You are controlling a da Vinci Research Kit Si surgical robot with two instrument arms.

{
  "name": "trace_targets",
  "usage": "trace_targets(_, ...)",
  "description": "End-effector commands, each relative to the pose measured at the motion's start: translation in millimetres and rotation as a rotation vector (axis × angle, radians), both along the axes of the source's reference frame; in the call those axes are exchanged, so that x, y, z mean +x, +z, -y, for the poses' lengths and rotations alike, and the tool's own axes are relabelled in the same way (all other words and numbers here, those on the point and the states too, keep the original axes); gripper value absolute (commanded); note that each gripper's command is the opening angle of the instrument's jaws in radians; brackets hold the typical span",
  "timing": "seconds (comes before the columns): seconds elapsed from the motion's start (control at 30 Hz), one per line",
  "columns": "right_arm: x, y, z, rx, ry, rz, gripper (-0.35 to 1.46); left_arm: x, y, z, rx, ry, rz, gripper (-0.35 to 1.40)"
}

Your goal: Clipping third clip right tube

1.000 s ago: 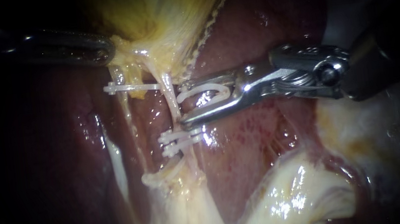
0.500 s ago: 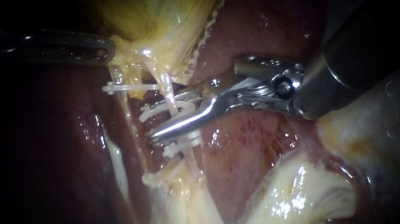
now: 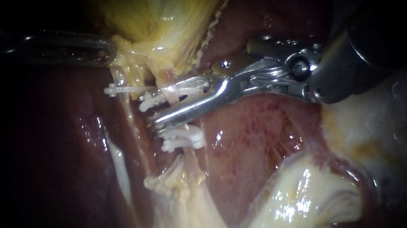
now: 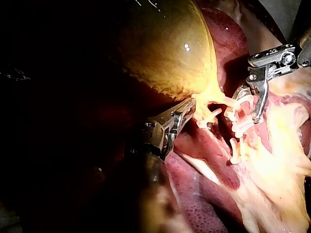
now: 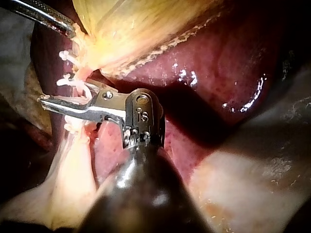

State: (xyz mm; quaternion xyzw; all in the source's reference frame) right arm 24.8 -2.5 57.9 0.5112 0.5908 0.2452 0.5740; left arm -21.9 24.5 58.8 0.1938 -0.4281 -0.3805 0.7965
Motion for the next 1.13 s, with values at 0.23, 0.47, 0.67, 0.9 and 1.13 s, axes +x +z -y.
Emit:
trace_targets(0.23, 0.6, 0.1, -0.1, 0.065, 0.019, 0.039, 0.06, -0.1, 0.0, 0.0, 0.0, -0.001, 0.0, -0.35)
trace_targets(0.47, 0.8, 0.2, -0.1, 0.11, 0.039, 0.067, -0.18, -0.1, 0.0, 0.0, 0.0, -0.001, 0.0, -0.35)
trace_targets(0.67, 0.7, 0.3, 0.1, 0.166, 0.028, 0.081, -0.35, -0.2, 0.0, 0.0, 0.0, -0.001, -0.001, -0.35)
trace_targets(0.9, 0.8, 0.6, 0.5, 0.162, 0.028, 0.081, -0.35, -0.1, 0.0, 0.0, 0.0, -0.001, -0.001, -0.35)
trace_targets(1.13, 0.8, 0.8, 0.4, 0.162, 0.029, 0.082, -0.35, -0.1, 0.0, 0.0, 0.0, -0.001, -0.001, -0.35)
